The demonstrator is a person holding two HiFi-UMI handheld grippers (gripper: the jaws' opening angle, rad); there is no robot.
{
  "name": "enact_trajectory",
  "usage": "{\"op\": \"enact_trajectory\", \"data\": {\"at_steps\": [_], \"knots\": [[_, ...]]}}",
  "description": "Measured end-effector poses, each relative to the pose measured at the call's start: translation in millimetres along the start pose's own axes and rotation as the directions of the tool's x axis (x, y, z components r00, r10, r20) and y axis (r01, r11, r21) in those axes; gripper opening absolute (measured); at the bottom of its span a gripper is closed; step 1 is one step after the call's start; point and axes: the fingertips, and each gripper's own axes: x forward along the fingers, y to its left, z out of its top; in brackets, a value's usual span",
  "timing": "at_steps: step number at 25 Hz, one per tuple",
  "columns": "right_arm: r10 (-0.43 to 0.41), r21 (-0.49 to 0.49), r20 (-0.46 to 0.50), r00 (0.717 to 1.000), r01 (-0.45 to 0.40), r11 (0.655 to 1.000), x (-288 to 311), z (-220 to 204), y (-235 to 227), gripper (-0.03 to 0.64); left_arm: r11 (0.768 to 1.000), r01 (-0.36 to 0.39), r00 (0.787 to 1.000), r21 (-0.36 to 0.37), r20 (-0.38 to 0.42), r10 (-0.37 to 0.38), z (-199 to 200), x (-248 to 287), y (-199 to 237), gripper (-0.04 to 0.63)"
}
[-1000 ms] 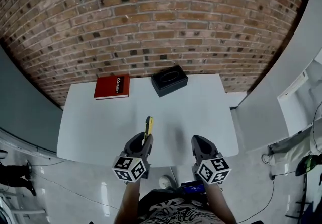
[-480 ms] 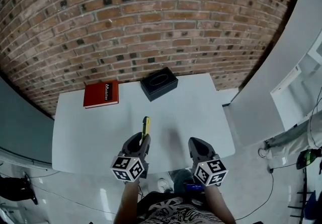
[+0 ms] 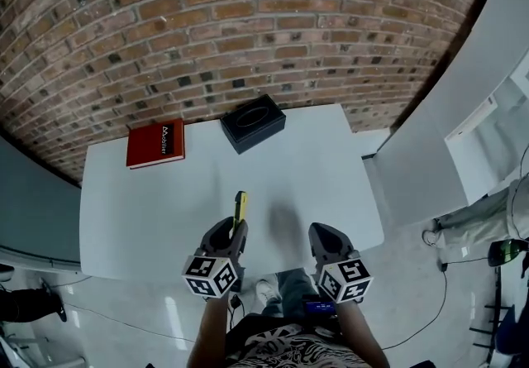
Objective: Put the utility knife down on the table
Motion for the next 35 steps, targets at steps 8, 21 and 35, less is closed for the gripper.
{"op": "enact_trajectory", "data": {"at_steps": [8, 21, 35], "knots": [[0.011, -0.004, -0.058, 0.998, -0.011, 1.000, 9, -19, -8, 0.000, 1.000, -0.026, 0.998, -0.018, -0.051, 0.025, -26, 9, 7, 0.123], [0.016, 0.008, -0.170, 0.985, -0.015, 1.000, 22, -55, -33, 0.000, 0.998, -0.063, 0.980, -0.010, -0.190, 0.060, -81, 35, 13, 0.123], [0.030, 0.053, -0.253, 0.967, -0.017, 0.998, 38, -80, -56, 0.000, 0.996, -0.082, 0.926, 0.046, -0.365, 0.093, -144, 62, 25, 0.123]]}}
